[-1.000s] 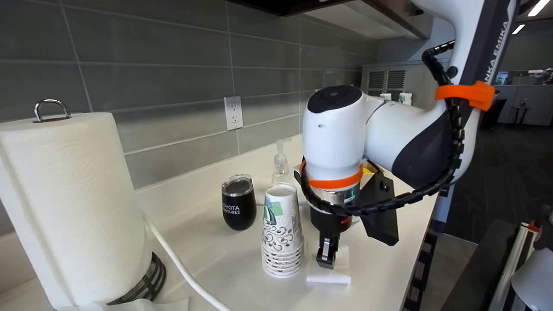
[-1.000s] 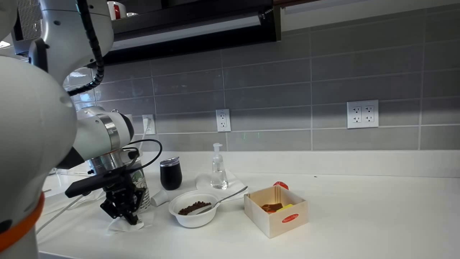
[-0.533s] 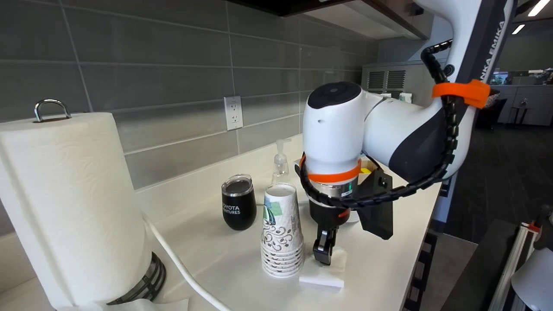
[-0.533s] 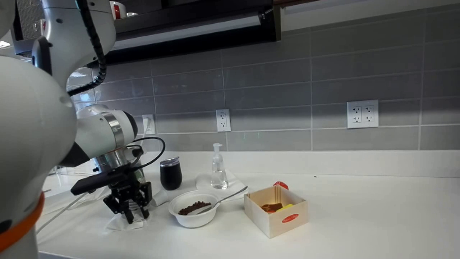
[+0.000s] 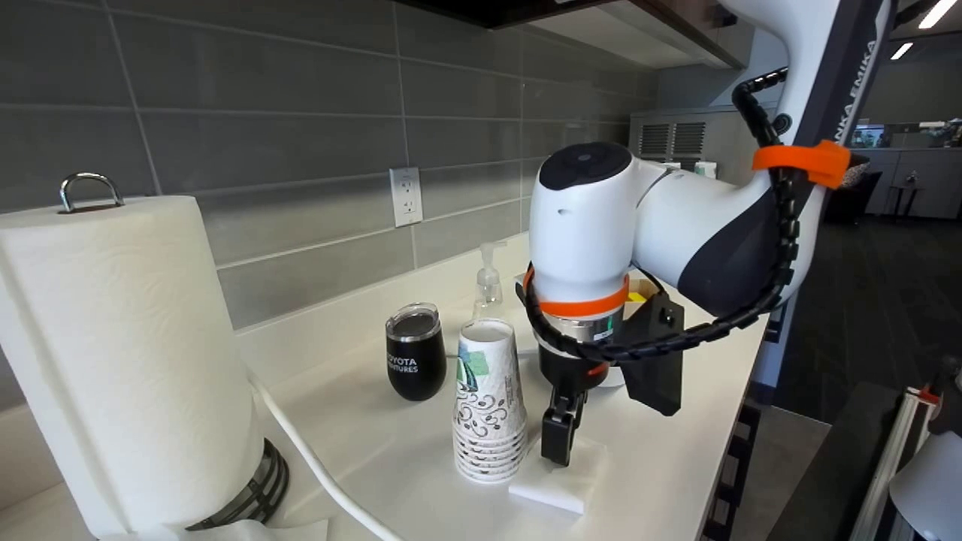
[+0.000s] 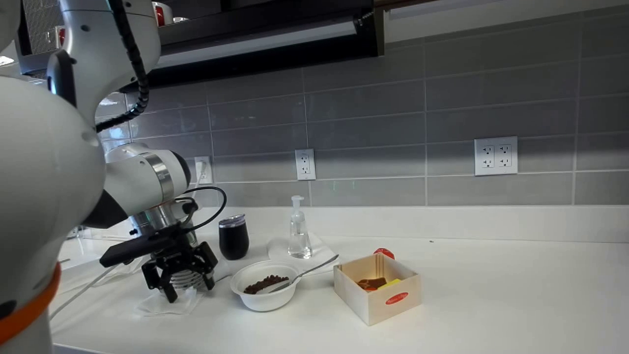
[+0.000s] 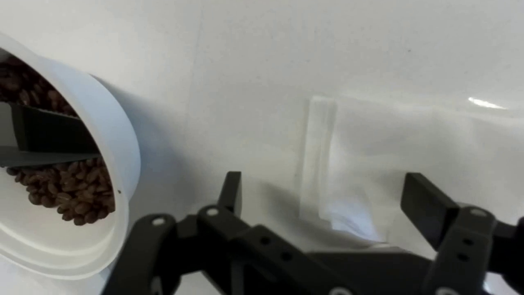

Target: Fold the napkin on the right side of the paper cups halfway and put the orange ball in the wooden box

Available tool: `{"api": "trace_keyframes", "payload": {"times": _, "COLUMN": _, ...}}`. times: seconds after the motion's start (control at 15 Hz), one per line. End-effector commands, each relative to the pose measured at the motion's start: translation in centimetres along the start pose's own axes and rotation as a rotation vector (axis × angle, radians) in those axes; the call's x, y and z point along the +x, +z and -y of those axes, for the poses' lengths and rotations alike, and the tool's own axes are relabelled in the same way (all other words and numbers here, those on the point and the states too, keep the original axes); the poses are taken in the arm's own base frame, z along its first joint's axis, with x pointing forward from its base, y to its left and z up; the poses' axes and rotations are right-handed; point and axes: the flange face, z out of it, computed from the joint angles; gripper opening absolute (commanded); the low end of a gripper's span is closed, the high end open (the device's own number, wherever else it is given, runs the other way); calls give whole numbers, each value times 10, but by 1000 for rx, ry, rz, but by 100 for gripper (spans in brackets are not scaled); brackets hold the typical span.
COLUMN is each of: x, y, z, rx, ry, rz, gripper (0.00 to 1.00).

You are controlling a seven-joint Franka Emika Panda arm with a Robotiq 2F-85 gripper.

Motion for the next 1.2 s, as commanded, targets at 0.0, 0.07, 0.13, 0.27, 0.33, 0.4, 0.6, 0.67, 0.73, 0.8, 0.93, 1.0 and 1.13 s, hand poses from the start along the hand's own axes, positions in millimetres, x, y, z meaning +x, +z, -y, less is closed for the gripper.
{"api": "trace_keyframes", "payload": {"times": 0.0, "x": 1, "y": -19, "z": -10, "rx": -25, "ry": 33, "rz": -63, "gripper": 100}}
{"api": "trace_keyframes", "payload": {"times": 0.07, "x": 2, "y": -24, "z": -12, "rx": -27, "ry": 40, "rz": -73, "gripper": 100}}
{"api": "trace_keyframes", "payload": {"times": 0.13, "x": 4, "y": -28, "z": -14, "rx": -27, "ry": 44, "rz": -85, "gripper": 100}}
{"api": "trace_keyframes", "payload": {"times": 0.27, "x": 7, "y": -39, "z": -18, "rx": -38, "ry": 47, "rz": -107, "gripper": 100}}
{"api": "trace_keyframes", "payload": {"times": 0.33, "x": 8, "y": -45, "z": -19, "rx": -42, "ry": 50, "rz": -121, "gripper": 100}}
{"api": "trace_keyframes", "payload": {"times": 0.4, "x": 9, "y": -50, "z": -21, "rx": -46, "ry": 53, "rz": -132, "gripper": 100}}
{"api": "trace_keyframes", "payload": {"times": 0.6, "x": 11, "y": -61, "z": -26, "rx": -50, "ry": 64, "rz": -150, "gripper": 100}}
{"api": "trace_keyframes", "payload": {"times": 0.67, "x": 11, "y": -63, "z": -27, "rx": -51, "ry": 70, "rz": -149, "gripper": 100}}
{"api": "trace_keyframes", "payload": {"times": 0.73, "x": 11, "y": -65, "z": -29, "rx": -54, "ry": 76, "rz": -150, "gripper": 100}}
{"api": "trace_keyframes", "payload": {"times": 0.8, "x": 11, "y": -67, "z": -32, "rx": -59, "ry": 84, "rz": -149, "gripper": 100}}
{"api": "trace_keyframes", "payload": {"times": 0.93, "x": 9, "y": -69, "z": -36, "rx": -74, "ry": 99, "rz": -141, "gripper": 100}}
{"api": "trace_keyframes", "payload": {"times": 1.0, "x": 8, "y": -70, "z": -40, "rx": -82, "ry": 110, "rz": -132, "gripper": 100}}
{"api": "trace_keyframes", "payload": {"times": 1.13, "x": 6, "y": -71, "z": -51, "rx": -99, "ry": 148, "rz": -95, "gripper": 100}}
